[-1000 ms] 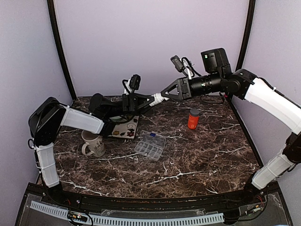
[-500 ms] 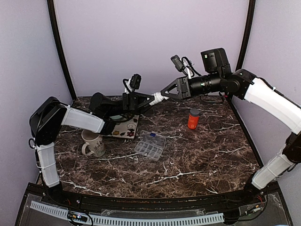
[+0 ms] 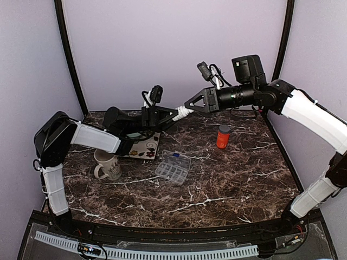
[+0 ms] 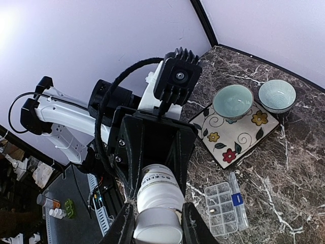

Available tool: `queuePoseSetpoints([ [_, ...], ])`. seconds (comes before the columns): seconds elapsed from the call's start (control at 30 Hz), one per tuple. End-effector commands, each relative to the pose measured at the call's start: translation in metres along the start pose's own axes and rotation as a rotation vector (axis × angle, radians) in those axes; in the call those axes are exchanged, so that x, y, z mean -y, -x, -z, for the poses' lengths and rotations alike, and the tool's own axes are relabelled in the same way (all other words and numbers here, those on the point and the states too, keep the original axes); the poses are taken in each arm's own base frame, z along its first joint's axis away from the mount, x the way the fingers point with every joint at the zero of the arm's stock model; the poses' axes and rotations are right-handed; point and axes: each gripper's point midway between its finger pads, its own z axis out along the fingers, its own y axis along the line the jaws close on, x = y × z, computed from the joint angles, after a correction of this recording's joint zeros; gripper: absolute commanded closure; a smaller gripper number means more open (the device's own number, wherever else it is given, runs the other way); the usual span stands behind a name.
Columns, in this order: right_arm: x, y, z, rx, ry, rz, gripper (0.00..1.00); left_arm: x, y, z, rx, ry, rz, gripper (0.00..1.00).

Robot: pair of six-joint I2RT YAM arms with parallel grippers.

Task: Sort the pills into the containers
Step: Screw the lid of the pill bottle onto the pill bottle.

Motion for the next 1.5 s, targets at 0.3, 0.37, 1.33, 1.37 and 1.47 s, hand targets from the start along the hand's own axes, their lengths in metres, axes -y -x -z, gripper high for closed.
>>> queuePoseSetpoints([
  [0.3, -0.007, 0.007, -0.004, 0.029, 0.023, 0.02, 0.96, 0.032, 0.002, 0.0, 0.007, -0.076, -0.122, 1.0],
  [0.37, -0.006, 0.004, -0.004, 0.025, 0.022, 0.018, 0.96, 0.033, 0.003, 0.0, 0.01, -0.077, -0.126, 1.0],
  [1.33, 0.003, -0.012, -0.004, 0.002, 0.013, 0.004, 0.96, 0.047, 0.007, -0.002, 0.004, -0.081, -0.154, 1.0],
  [1.37, 0.004, -0.011, -0.003, 0.004, 0.01, 0.004, 0.96, 0.047, 0.006, -0.002, 0.003, -0.081, -0.154, 1.0],
  [1.47, 0.008, -0.01, -0.001, 0.013, 0.002, 0.0, 0.97, 0.047, 0.006, -0.002, 0.003, -0.08, -0.151, 1.0],
])
